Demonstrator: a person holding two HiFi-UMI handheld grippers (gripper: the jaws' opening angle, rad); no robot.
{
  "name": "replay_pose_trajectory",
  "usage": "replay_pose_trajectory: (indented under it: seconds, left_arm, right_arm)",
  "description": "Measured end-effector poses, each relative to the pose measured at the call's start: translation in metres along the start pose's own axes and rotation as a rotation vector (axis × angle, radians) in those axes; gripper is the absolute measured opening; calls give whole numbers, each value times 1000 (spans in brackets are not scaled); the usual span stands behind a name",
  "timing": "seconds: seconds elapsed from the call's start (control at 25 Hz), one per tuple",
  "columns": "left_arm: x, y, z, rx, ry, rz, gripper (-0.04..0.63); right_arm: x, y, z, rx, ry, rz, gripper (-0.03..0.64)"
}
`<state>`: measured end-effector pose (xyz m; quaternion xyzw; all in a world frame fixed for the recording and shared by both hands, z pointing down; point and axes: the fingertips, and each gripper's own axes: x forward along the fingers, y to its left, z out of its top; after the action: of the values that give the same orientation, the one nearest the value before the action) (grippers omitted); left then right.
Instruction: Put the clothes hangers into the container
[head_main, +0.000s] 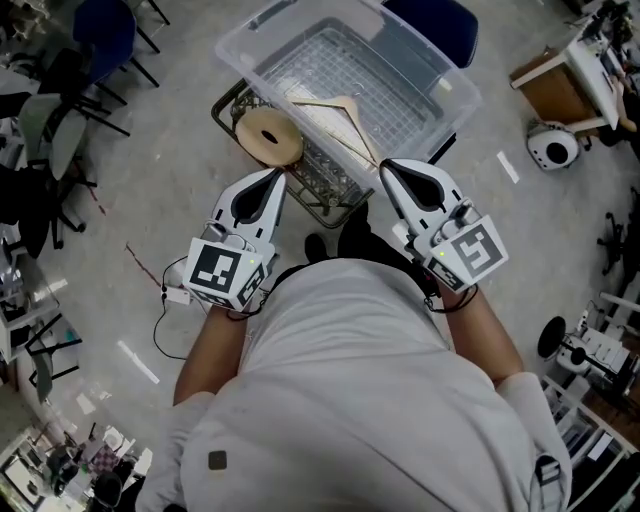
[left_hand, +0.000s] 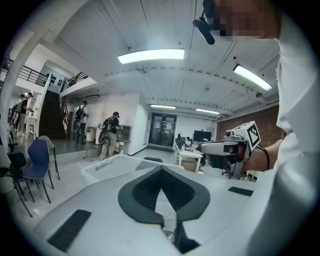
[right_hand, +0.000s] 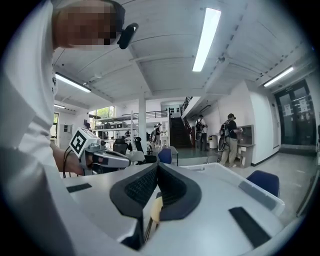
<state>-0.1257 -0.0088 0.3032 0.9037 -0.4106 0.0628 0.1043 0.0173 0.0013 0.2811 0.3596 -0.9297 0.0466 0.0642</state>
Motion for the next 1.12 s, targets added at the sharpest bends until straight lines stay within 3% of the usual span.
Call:
replay_pose_trajectory:
  seconds: [0.48, 1.12]
  left_arm:
    - [14, -40, 1, -10, 1, -3, 17]
    - [50, -180, -18, -24, 32, 54, 17]
  right_arm:
    - [-41, -15, -5, -15, -4, 1, 19]
    - [-172, -50, -32, -13, -3, 79, 18]
